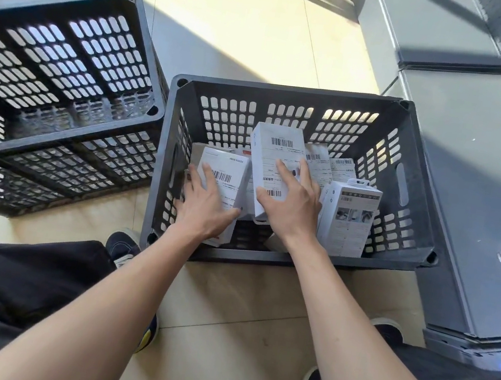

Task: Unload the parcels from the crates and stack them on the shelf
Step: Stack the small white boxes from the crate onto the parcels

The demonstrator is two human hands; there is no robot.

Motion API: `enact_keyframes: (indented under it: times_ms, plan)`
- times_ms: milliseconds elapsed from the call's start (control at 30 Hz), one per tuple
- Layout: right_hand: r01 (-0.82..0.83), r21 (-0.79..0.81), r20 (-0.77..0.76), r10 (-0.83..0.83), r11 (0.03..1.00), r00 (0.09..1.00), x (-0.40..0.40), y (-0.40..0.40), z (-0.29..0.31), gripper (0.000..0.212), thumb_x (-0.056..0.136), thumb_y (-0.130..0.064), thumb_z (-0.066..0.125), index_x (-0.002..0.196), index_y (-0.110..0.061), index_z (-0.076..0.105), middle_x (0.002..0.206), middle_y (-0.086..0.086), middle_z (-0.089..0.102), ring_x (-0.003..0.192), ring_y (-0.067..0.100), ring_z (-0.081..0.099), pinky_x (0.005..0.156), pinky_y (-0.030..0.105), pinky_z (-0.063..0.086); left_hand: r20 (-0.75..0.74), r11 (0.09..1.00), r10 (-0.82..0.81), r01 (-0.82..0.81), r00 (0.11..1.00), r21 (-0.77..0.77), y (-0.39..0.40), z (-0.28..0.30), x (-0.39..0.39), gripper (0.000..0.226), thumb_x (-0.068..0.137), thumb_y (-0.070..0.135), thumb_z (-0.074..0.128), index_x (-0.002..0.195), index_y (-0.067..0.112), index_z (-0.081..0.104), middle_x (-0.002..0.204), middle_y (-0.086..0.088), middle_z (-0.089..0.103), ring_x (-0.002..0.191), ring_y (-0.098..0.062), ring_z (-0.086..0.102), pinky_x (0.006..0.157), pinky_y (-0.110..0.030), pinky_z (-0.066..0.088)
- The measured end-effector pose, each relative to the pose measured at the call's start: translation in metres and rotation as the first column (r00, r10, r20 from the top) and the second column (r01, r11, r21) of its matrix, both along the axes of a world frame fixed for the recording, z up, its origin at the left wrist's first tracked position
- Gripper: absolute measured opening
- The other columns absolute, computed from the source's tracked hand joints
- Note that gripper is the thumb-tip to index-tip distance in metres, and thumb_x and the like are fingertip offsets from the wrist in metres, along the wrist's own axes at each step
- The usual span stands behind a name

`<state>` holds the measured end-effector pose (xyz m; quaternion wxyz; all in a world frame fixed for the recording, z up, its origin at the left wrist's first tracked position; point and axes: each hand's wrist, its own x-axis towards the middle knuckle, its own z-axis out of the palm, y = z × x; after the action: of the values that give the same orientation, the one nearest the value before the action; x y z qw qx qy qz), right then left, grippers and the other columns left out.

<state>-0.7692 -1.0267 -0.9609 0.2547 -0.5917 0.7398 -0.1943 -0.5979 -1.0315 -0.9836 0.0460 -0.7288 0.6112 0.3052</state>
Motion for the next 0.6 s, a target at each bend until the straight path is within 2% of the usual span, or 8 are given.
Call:
enact_keyframes:
  times_ms: [267,433,600]
  plan:
    - [0.041,-0.013,-0.015,-0.041,0.999,0.999,-0.003,0.003,-0.002,0.067,0.087,-0.05,0.067,0.149,-0.039,0.045,0.167,-0.001,0.016,0.144,0.028,0.024,0.113,0.052,0.029,-0.016,0.984,0.034,-0.036,0.999,-0.173,0.001,0.0,-0.002,0.114,0.076,0.06,0.072,0.158,0.018,0.005,0.163,-0.012,0.011,0.136,-0.042,0.034,0.101,-0.06,0.043]
    - [0.061,-0.062,-0.026,-0.062,0.996,0.998,-0.006,0.006,0.011,0.067,0.086,-0.048,0.068,0.148,-0.038,0.046,0.167,-0.001,0.015,0.143,0.026,0.024,0.111,0.048,0.028,-0.019,0.967,0.016,-0.02,1.0,-0.253,0.002,0.016,-0.007,0.102,0.072,0.06,0.07,0.152,0.024,0.018,0.156,-0.011,0.025,0.129,-0.04,0.041,0.096,-0.062,0.045]
    - [0.101,-0.118,-0.034,-0.106,0.988,0.994,-0.026,0.024,0.031,0.066,0.085,-0.048,0.069,0.147,-0.037,0.048,0.167,0.001,0.017,0.146,0.027,0.022,0.114,0.05,0.027,-0.067,0.95,0.01,-0.03,0.998,-0.311,0.002,0.046,-0.016,0.098,0.066,0.068,0.063,0.148,0.03,0.025,0.152,-0.012,0.033,0.128,-0.038,0.045,0.095,-0.064,0.047]
